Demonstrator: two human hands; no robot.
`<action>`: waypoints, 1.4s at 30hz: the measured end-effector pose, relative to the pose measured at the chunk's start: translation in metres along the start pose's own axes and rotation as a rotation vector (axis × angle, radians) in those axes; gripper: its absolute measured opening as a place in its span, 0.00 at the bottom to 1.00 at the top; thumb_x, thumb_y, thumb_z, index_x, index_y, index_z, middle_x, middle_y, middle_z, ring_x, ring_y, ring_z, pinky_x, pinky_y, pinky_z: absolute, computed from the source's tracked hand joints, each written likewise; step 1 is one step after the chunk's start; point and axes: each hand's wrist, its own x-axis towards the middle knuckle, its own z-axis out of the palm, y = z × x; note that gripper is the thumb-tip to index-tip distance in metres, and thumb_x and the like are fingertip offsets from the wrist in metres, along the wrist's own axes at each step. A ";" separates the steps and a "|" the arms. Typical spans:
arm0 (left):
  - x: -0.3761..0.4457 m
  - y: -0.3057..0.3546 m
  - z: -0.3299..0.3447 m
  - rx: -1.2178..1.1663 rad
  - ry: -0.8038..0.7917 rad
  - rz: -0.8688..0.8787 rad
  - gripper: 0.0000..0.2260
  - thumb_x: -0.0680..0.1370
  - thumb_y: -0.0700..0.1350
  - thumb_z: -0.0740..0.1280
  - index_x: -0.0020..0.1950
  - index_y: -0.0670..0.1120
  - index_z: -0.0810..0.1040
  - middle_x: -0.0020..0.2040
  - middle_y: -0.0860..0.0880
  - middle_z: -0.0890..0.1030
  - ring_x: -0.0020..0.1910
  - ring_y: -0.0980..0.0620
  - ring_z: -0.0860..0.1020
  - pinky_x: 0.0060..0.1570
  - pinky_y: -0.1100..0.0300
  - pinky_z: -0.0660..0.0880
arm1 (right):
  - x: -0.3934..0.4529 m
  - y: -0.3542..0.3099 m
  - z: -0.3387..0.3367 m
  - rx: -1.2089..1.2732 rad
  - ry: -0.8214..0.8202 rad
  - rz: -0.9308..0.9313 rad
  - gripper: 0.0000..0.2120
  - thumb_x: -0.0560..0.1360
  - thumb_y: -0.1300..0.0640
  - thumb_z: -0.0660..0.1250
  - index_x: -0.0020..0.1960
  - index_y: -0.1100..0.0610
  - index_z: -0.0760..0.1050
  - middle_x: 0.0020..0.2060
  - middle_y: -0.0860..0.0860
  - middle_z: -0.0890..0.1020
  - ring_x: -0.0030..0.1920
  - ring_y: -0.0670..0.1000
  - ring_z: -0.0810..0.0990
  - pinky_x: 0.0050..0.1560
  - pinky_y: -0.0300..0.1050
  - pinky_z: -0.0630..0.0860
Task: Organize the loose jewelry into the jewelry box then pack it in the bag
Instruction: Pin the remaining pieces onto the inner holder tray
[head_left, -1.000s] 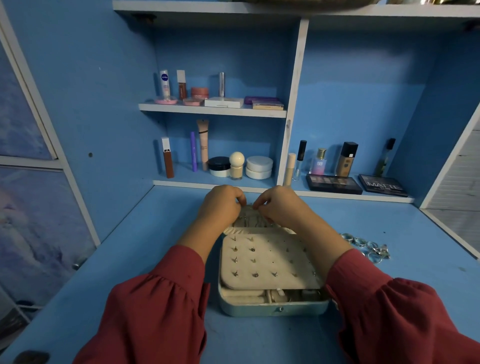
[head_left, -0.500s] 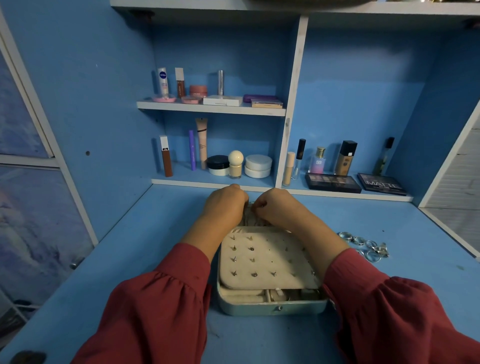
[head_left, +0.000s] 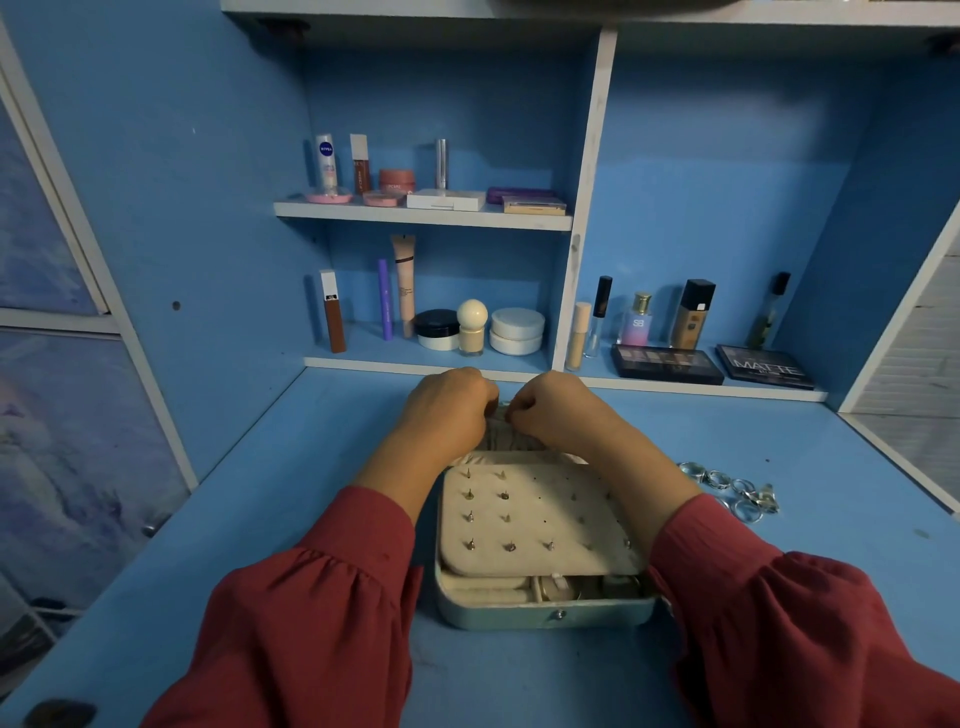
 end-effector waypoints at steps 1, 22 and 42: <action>0.000 0.000 0.001 -0.004 0.018 0.016 0.13 0.77 0.34 0.61 0.54 0.47 0.80 0.52 0.46 0.76 0.47 0.45 0.75 0.40 0.57 0.68 | 0.000 0.000 0.000 0.005 0.013 0.003 0.09 0.74 0.60 0.64 0.45 0.58 0.83 0.44 0.54 0.83 0.44 0.53 0.80 0.44 0.45 0.77; 0.000 0.002 0.002 0.039 -0.003 0.009 0.10 0.77 0.35 0.62 0.53 0.44 0.80 0.53 0.45 0.74 0.48 0.45 0.75 0.41 0.57 0.67 | -0.004 -0.003 -0.001 -0.034 -0.069 -0.033 0.11 0.76 0.59 0.63 0.51 0.59 0.83 0.47 0.56 0.82 0.47 0.54 0.79 0.46 0.45 0.76; 0.000 -0.001 0.007 -0.043 0.087 0.022 0.13 0.76 0.34 0.60 0.54 0.48 0.76 0.52 0.46 0.78 0.49 0.44 0.75 0.41 0.56 0.67 | -0.010 -0.005 -0.007 -0.012 -0.067 -0.074 0.12 0.76 0.61 0.62 0.54 0.51 0.82 0.50 0.51 0.80 0.45 0.49 0.76 0.49 0.42 0.75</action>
